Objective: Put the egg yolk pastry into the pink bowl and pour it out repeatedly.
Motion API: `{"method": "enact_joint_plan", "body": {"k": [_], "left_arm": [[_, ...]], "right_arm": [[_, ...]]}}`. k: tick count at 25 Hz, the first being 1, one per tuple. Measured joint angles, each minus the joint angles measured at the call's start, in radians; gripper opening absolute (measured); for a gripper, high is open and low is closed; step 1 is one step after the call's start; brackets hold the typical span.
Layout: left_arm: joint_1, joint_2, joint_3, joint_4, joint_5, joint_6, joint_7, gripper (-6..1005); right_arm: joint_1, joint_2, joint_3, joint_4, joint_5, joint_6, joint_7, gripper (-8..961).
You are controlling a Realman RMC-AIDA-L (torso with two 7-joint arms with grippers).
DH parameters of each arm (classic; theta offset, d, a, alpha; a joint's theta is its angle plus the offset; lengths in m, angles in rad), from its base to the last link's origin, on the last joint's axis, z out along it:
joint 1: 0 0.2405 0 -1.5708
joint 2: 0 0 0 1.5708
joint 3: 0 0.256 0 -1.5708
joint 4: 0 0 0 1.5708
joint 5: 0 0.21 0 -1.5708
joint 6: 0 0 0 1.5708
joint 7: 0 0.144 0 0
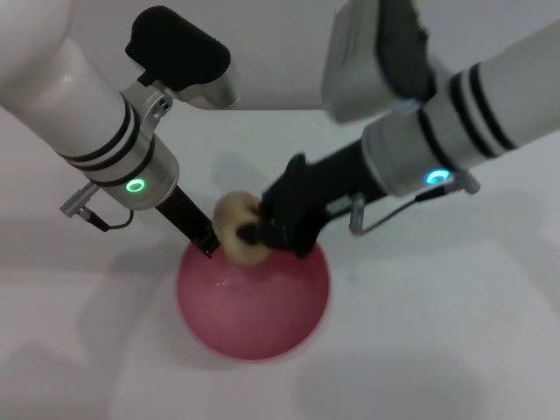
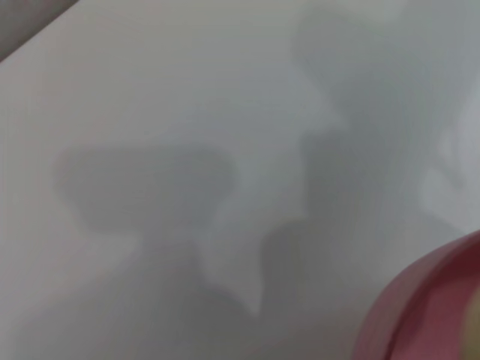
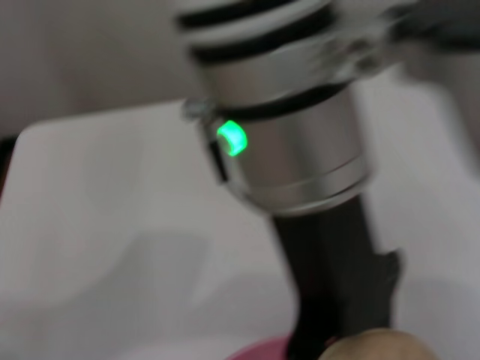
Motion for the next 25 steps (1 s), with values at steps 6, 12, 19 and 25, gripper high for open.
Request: {"method": "enact_joint_plan", "body": {"k": [6,12,19,25], "left_arm": [[-0.003,0.001,-0.005,0.006,-0.001,-0.002,-0.008,-1],[-0.003,0.003,-0.006,0.005,0.000,-0.023,-0.008,-1],[0.005,0.008,-0.010,-0.008,0.013,-0.073,-0.009,-1],[0.008,0.009,-0.028,-0.014,0.043,-0.090,-0.009,-2]], "right_arm": [[-0.005,0.000,-0.021,0.014,-0.015,-0.020,0.014,68],[-0.016,0.000,-0.018,0.012,-0.032,-0.036,0.030,181],[-0.019,0.001,0.036,0.002,-0.126,-0.066,0.159,339],[-0.055,-0.001,0.166,-0.012,-0.150,-0.115,0.211,460]]}}
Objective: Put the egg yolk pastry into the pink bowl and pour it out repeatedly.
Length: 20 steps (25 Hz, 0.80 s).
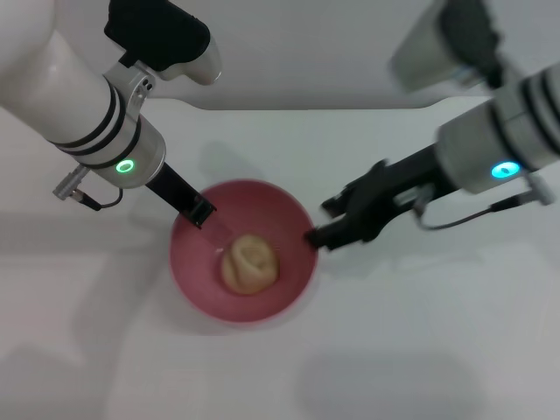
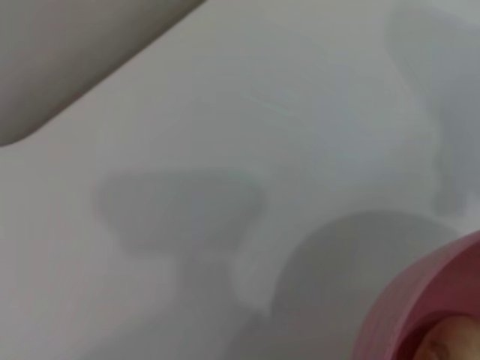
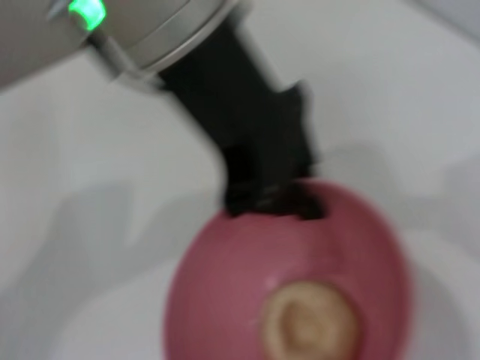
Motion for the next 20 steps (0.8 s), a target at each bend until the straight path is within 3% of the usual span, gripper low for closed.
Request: {"method": "enact_joint_plan", "body": {"k": [2,6,9,14,20], "left_arm": [[0.004,0.000,0.000,0.002,0.004,-0.014,0.000,-2],[0.038,0.001,0.016,0.043,0.012,-0.079,0.007,-2],[0.111,0.001,0.067,0.134,0.017,-0.165,0.023,-2],[0.340,0.002,0.243,0.356,0.069,-0.488,0.157,-2],[0.590,0.003,0.434,0.420,0.103,-1.049,0.336,-1]], "right_arm": [[-0.021,0.000,0.073,-0.003,0.000,-0.003,0.025,528],[-0.060,-0.003,0.247,0.026,-0.010,-0.023,0.058,523],[-0.090,-0.006,0.369,0.071,-0.012,-0.039,0.061,519],[-0.147,-0.008,0.500,0.119,-0.013,-0.042,0.056,512],[-0.192,-0.008,0.556,0.159,-0.014,-0.044,0.004,504]]}}
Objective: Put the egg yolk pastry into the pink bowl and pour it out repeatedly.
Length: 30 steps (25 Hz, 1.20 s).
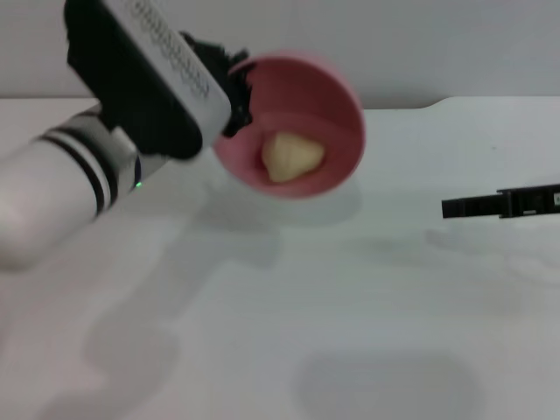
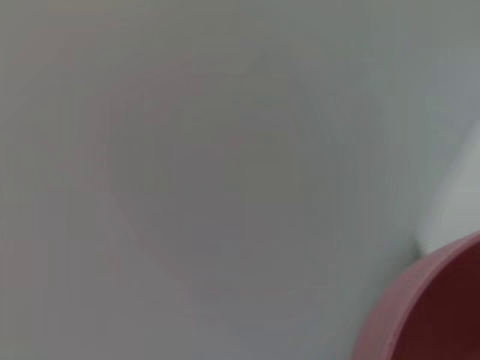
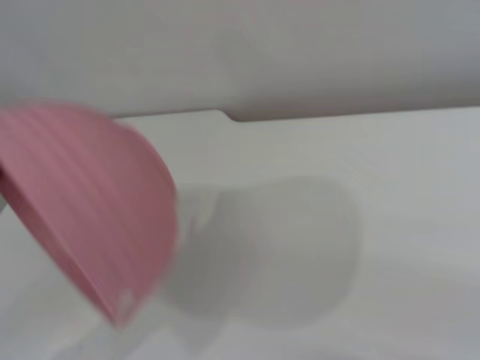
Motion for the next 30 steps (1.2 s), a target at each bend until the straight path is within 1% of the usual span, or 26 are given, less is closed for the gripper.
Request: {"method": "enact_joint_plan", "body": {"k": [2,3,4,5,7,8,9,10,12,15,18,20,21,23,24,25,26,29,30], "left_arm": [[0.063,0.000,0.071,-0.029,0.030,-0.233,0.065,-1],[0.077,0.000,0.095,-0.051,0.049,-0.318,0.092,-1],[0.094,-0.002,0.132,-0.092,0.076,-0.440,0.137,-1],[0.102,-0.004,0.161,-0.131,0.098,-0.535,0.180,-1],[0.102,-0.009,0.234,-0.246,0.123,-0.759,0.304,-1],[0.096,-0.010,0.254,-0.284,0.124,-0.827,0.349,-1],[0.077,-0.013,0.301,-0.368,0.120,-0.952,0.447,-1],[0.064,-0.014,0.327,-0.416,0.112,-1.021,0.506,-1],[0.022,-0.016,0.374,-0.489,0.071,-1.100,0.630,-1],[-0.034,-0.017,0.421,-0.559,-0.006,-1.116,0.753,-1],[-0.063,-0.017,0.439,-0.590,-0.077,-1.140,0.777,-1],[-0.065,-0.018,0.440,-0.572,-0.156,-1.167,0.759,-2],[-0.066,-0.017,0.437,-0.551,-0.220,-1.177,0.747,-2],[-0.066,-0.013,0.418,-0.490,-0.356,-1.154,0.731,-2],[-0.066,-0.010,0.400,-0.460,-0.405,-1.123,0.730,-2],[-0.062,-0.007,0.358,-0.409,-0.479,-1.050,0.729,-2],[-0.057,-0.005,0.326,-0.376,-0.522,-0.986,0.729,-2],[-0.043,-0.005,0.176,-0.270,-0.656,-0.679,0.726,-2],[-0.045,-0.006,0.110,-0.242,-0.715,-0.547,0.725,-2]], "right_arm": [[-0.005,-0.001,0.003,0.022,-0.001,0.001,-0.008,502],[-0.007,-0.001,0.004,0.032,-0.001,0.003,-0.011,500],[-0.008,-0.002,0.005,0.036,-0.002,0.004,-0.013,499],[-0.010,-0.002,0.005,0.040,-0.003,0.005,-0.015,498],[-0.015,-0.002,0.006,0.040,-0.005,0.006,-0.015,495],[-0.015,-0.002,0.006,0.040,-0.005,0.006,-0.015,494],[-0.016,-0.002,0.007,0.041,-0.005,0.004,-0.015,493],[-0.018,-0.001,0.008,0.041,-0.005,0.003,-0.015,491],[-0.022,0.000,0.009,0.041,-0.006,0.001,-0.015,489],[-0.026,0.002,0.010,0.041,-0.006,0.001,-0.016,485],[-0.028,0.002,0.011,0.042,-0.005,0.001,-0.016,481],[-0.028,0.002,0.011,0.042,-0.004,0.000,-0.016,478],[-0.028,0.002,0.011,0.042,-0.004,0.000,-0.016,477],[-0.024,0.002,0.008,0.042,-0.004,0.000,-0.016,474],[-0.022,0.002,0.007,0.042,-0.003,0.001,-0.016,473],[-0.019,0.002,0.005,0.042,-0.003,0.002,-0.016,472],[-0.014,0.002,0.004,0.042,-0.003,0.004,-0.016,470],[-0.002,0.001,0.002,0.044,-0.003,0.009,-0.016,466],[0.004,0.001,0.002,0.048,-0.003,0.010,-0.016,465]]}}
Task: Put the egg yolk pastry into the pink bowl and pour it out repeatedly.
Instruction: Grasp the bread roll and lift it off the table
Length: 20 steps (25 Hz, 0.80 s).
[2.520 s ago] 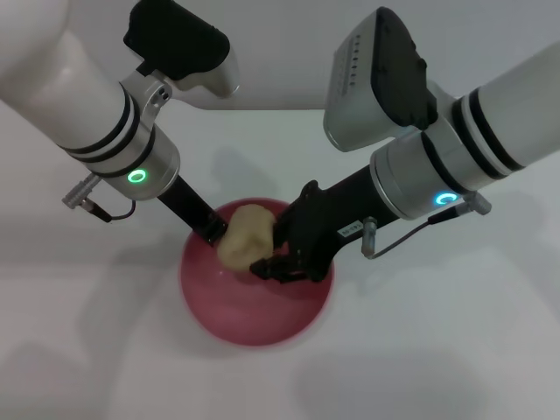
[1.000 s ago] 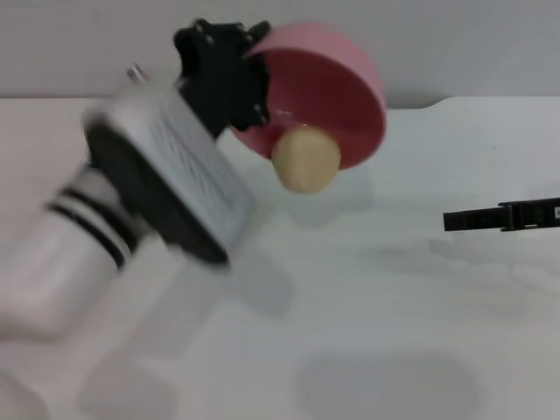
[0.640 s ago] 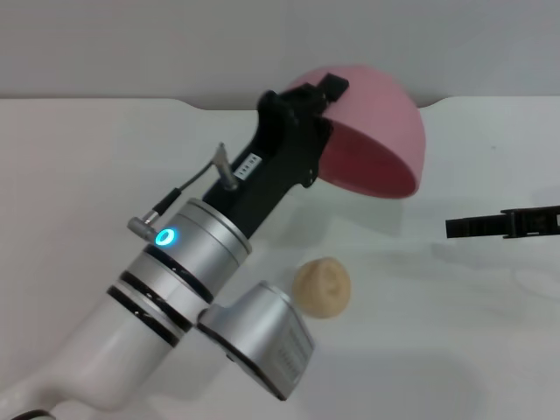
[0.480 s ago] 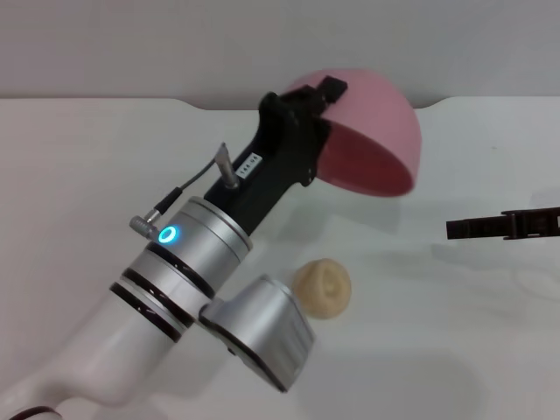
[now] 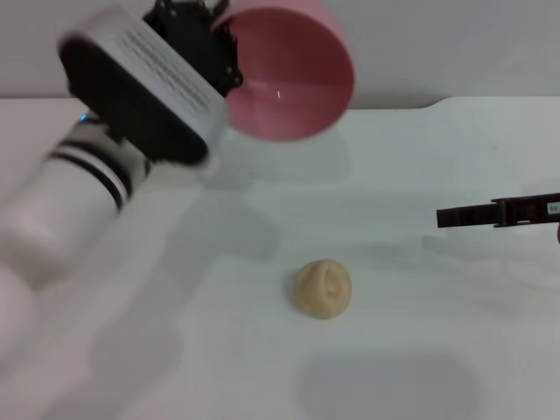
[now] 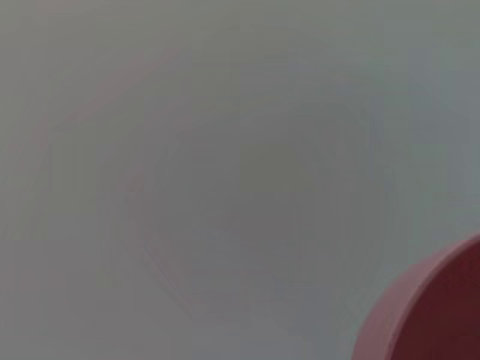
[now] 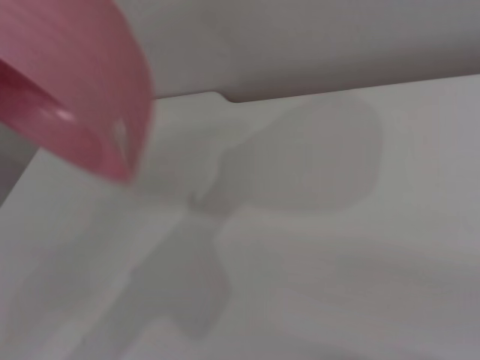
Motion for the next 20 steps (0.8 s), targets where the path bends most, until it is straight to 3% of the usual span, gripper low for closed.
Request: {"method": "enact_joint_plan", "body": {"k": [4,9,13,17,20], "left_arm": [[-0.047,0.002,-0.254,0.015,-0.145,0.453,-0.103,-2],[-0.190,0.012,-0.590,-0.097,-0.103,0.967,-0.420,-2],[-0.320,0.015,-0.826,-0.168,0.099,1.331,-0.624,-2],[-0.394,0.016,-0.934,-0.170,0.356,1.549,-0.810,-2],[-0.399,0.014,-0.968,-0.127,0.482,1.648,-0.890,-2]], "right_arm": [[0.022,-0.002,-0.001,0.020,0.000,0.002,-0.002,460],[0.068,-0.002,-0.013,0.078,0.004,0.003,-0.069,453],[0.120,-0.002,-0.048,0.143,0.003,0.010,-0.124,448],[0.154,0.002,-0.148,0.171,0.004,0.053,-0.174,443],[0.167,0.003,-0.263,0.172,0.006,0.108,-0.180,439]]}}
